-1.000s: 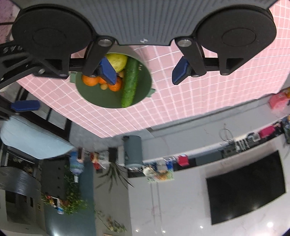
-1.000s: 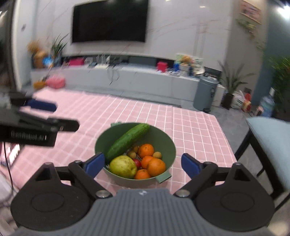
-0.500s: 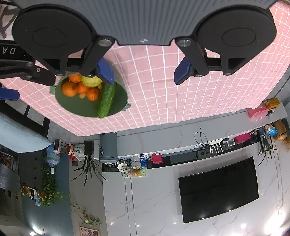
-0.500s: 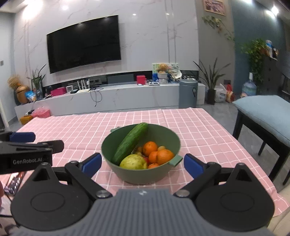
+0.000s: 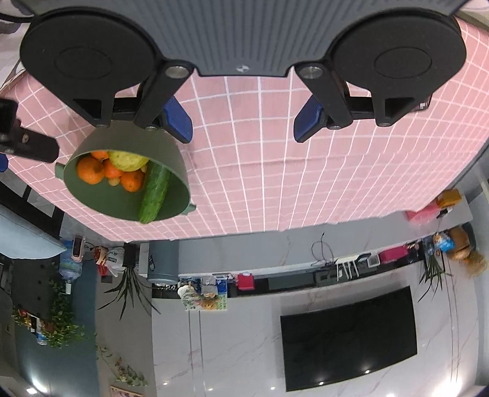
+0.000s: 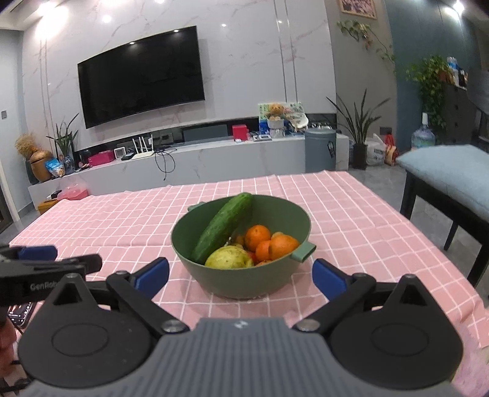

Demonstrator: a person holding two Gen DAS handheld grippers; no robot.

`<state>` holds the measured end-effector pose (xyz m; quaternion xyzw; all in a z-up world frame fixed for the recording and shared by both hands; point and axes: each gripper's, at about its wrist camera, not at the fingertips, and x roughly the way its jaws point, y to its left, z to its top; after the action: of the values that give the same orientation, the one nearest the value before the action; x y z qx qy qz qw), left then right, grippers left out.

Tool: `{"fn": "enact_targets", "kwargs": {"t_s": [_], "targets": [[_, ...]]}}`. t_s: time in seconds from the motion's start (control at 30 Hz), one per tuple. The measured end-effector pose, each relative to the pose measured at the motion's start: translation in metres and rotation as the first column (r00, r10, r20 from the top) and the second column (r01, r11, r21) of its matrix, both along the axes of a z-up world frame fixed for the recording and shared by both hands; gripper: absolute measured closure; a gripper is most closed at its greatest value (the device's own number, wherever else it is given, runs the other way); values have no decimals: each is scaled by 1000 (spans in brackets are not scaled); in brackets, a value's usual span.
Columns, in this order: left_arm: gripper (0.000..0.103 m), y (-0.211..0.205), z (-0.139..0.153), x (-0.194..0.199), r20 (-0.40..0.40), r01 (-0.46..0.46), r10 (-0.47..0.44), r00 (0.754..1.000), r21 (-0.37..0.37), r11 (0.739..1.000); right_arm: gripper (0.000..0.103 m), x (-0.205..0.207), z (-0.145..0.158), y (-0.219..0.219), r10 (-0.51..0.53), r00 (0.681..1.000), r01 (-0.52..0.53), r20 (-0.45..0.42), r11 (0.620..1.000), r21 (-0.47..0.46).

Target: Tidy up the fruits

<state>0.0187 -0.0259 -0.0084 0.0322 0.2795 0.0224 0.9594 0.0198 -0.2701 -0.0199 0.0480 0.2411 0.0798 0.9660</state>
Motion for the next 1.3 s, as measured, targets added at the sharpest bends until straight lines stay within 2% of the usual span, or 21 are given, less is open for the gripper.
{"fn": "enact_targets", "kwargs": {"t_s": [0.13, 0.27, 1.3], "targets": [[14, 6, 0, -1, 0, -6, 6, 1000, -27, 1000, 7, 0, 0, 1, -1, 1000, 1, 2, 1000, -3], [13, 7, 2, -4, 11, 27, -27, 1000, -44, 999, 7, -3, 0, 6, 15, 1000, -15, 20, 999, -33], [13, 7, -1, -2, -16, 30, -31, 999, -41, 999, 7, 2, -7, 14, 51, 999, -50, 5, 996, -70]]}}
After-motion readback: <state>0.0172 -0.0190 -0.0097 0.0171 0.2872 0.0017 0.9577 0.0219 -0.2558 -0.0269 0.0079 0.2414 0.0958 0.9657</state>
